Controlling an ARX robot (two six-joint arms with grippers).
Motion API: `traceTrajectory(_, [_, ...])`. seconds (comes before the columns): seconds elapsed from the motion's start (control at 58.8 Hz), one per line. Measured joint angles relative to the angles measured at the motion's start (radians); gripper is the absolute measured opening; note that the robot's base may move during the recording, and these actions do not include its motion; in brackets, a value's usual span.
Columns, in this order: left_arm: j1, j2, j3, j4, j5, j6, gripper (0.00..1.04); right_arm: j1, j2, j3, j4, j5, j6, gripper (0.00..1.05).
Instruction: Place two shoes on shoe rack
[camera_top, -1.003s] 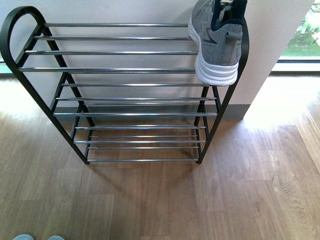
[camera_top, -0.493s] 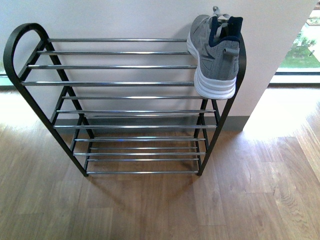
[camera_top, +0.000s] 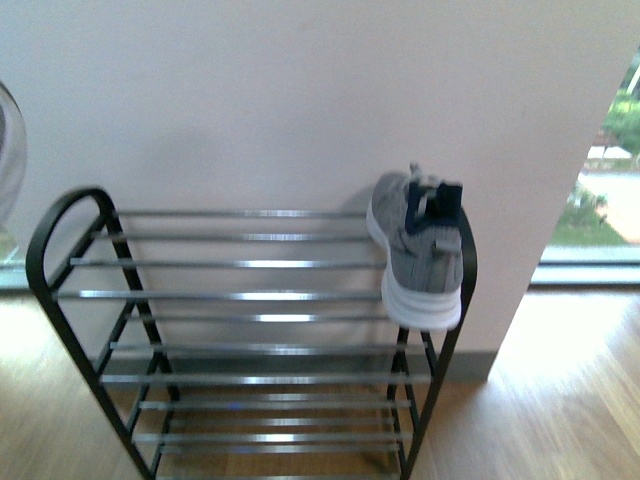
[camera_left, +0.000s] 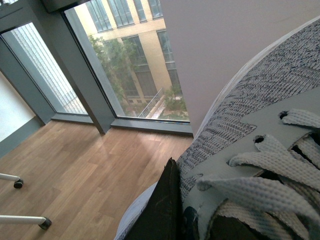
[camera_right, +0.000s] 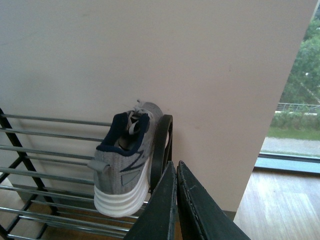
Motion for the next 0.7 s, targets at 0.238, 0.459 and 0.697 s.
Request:
traceTrajectory(0.238, [0.0,0.0,0.0,0.0,0.0,0.0,0.02,0.0,-0.175,-0.081,-0.1,0.0,0.0,0.01])
traceTrajectory(0.459, [0.0,0.0,0.0,0.0,0.0,0.0,0.02,0.0,-0.402,-0.138,-0.273,0.0,0.0,0.02])
traceTrajectory(0.697, [0.0,0.0,0.0,0.0,0.0,0.0,0.02,0.0,-0.589,-0.151,-0.432,0.0,0.0,0.02])
